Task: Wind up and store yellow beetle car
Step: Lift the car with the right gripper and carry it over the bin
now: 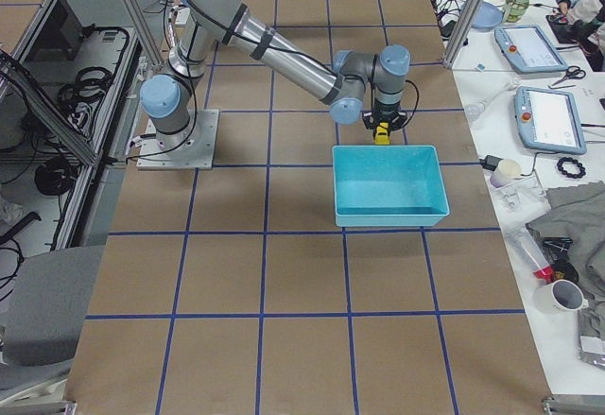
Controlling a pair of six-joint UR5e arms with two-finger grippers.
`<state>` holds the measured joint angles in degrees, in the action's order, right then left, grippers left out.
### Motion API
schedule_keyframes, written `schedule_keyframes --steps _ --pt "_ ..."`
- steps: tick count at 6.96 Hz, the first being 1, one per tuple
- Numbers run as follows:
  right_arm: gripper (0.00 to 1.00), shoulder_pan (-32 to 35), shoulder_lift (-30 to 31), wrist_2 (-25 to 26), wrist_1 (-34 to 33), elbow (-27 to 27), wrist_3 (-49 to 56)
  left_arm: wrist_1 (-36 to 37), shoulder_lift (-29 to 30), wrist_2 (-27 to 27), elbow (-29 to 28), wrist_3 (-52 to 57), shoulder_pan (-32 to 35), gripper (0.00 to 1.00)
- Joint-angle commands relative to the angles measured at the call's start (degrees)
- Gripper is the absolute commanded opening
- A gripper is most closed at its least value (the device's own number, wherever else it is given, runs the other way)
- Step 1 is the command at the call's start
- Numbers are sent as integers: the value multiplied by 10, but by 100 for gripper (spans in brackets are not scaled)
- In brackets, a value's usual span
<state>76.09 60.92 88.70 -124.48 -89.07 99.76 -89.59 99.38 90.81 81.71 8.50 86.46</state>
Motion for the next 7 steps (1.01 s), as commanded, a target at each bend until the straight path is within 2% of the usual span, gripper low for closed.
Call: schedule_keyframes --steps 1,2,4,6,7 --pt "10 -6 35 2 100 72 -16 4 -2 1 -1 0 -3 100" --pt "10 -17 29 9 130 100 2 5 -2 1 -1 0 -3 100" --pt "10 -121 9 -1 133 98 115 5 -2 0 -1 0 -2 100" --pt "13 -172 10 -1 125 46 182 8 -2 0 0 0 -2 100" --pt "16 -185 5 2 74 23 209 8 -2 0 1 0 -2 100"
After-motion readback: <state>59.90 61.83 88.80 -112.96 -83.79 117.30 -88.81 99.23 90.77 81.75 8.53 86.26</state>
